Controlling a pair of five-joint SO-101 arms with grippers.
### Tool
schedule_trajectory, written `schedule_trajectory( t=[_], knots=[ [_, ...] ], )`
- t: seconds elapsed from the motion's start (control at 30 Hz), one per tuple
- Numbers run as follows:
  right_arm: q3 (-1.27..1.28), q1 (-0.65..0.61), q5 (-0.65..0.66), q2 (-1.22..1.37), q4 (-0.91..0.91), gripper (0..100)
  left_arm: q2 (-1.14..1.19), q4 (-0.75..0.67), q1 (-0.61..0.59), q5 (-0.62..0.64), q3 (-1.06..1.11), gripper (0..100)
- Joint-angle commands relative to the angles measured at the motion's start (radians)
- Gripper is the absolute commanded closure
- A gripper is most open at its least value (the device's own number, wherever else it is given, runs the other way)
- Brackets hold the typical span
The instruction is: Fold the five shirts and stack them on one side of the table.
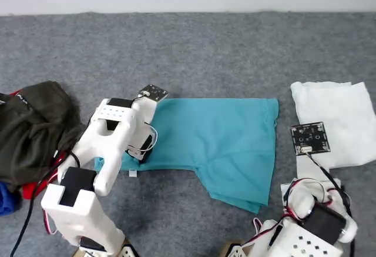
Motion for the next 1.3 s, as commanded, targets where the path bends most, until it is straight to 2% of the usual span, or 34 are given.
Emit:
schedule_trajectory(
  t=[0.0,0.13,0.3,0.57,0.67,0.77,0.9,0.97,1.1,1.27],
  knots=[
    [-0.035,-0.012,-0.015,0.001,0.013,71.4,0.006,-0.043,0.0,0.009,0.013,94],
    [-0.083,-0.015,-0.054,0.071,0.07,71.4,0.006,-0.043,0.0,0.009,0.013,94],
    [-0.138,-0.018,0.003,0.377,0.067,71.4,-0.008,-0.035,-0.006,0.009,-0.007,94],
    [-0.443,-0.019,0.04,0.878,0.071,71.4,-0.206,0.216,-0.008,-0.054,-0.024,94],
    [-0.54,-0.038,0.035,1.058,0.107,71.4,-0.328,0.233,-0.02,-0.057,-0.024,94],
    [-0.618,-0.074,0.046,1.196,0.203,71.4,-0.413,0.236,-0.097,-0.057,-0.008,94],
    [-0.618,-0.09,0.16,1.27,0.197,71.9,-0.473,0.267,-0.239,-0.12,0.016,94],
    [-0.6,-0.088,0.181,1.27,0.193,75.8,-0.485,0.31,-0.275,-0.166,0.018,94],
    [-0.511,-0.136,0.173,1.279,0.128,91.9,-0.486,0.321,-0.272,-0.169,0.019,94],
    [-0.356,-0.257,0.135,1.27,0.054,89.3,-0.486,0.319,-0.252,-0.169,0.033,94]
  ],
)
